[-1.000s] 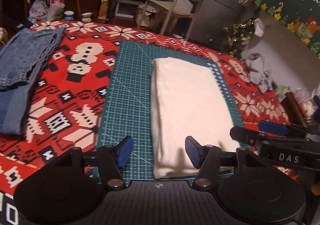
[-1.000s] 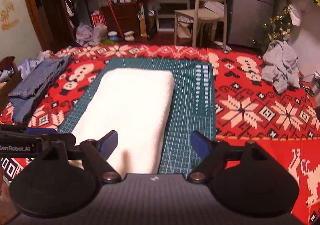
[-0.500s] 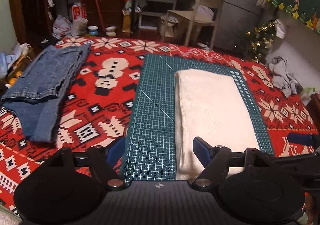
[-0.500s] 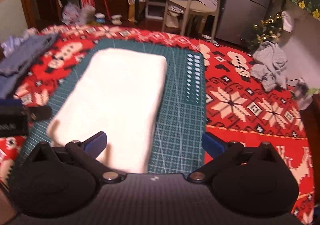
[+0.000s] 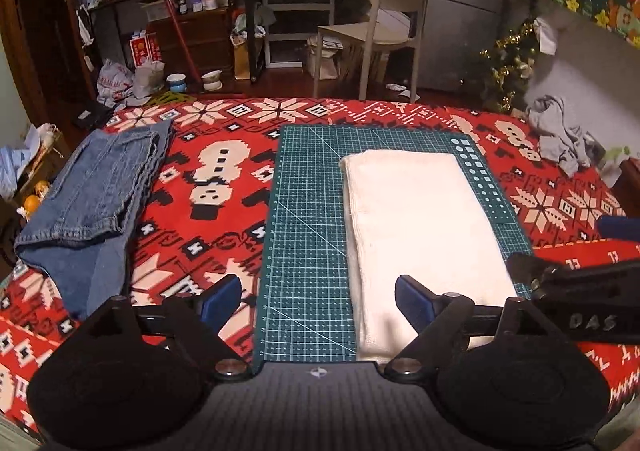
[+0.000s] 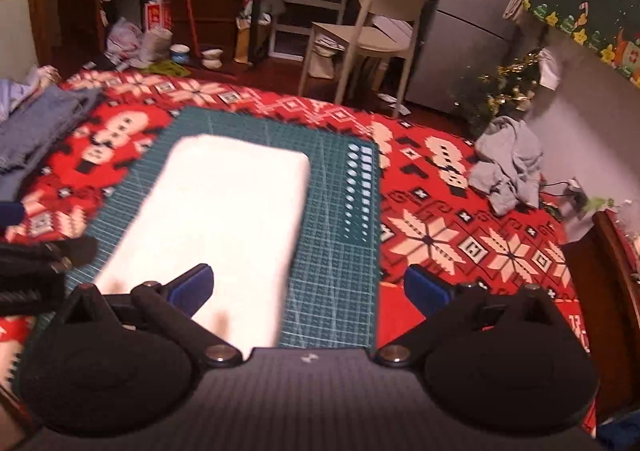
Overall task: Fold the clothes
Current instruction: 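Open both tools and lift them away from the squared sweater, then move both tools to the end edge of the folded cream sweater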
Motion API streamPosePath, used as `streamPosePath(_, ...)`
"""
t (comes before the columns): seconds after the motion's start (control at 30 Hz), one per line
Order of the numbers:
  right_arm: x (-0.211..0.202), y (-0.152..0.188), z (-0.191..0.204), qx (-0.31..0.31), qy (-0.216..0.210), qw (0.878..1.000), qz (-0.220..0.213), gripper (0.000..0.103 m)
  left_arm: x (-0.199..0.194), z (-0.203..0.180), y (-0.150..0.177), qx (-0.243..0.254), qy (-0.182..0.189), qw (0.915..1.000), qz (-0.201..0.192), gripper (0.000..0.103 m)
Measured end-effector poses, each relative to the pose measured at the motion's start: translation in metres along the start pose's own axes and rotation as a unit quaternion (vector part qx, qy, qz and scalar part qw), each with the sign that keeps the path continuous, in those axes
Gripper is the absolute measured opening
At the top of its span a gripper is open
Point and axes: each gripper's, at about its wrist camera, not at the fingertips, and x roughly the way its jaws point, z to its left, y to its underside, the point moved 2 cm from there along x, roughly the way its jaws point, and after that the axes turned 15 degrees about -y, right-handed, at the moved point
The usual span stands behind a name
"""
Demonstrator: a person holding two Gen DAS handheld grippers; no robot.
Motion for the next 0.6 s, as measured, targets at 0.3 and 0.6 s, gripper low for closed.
streamPosePath(0.3,0.001,-0.001,-0.002,0.050,-0.009,0.999,0.011,0.102,0.008,0.010,-0.010,-0.015,0.036,0.9992,0.012,0.095)
streamPosePath(0.6,0.015,-0.003,-0.003,0.070,-0.046,0.996,0.021,0.102,0.052,0.019,-0.023,-0.078,0.096,0.9863,0.109,0.077)
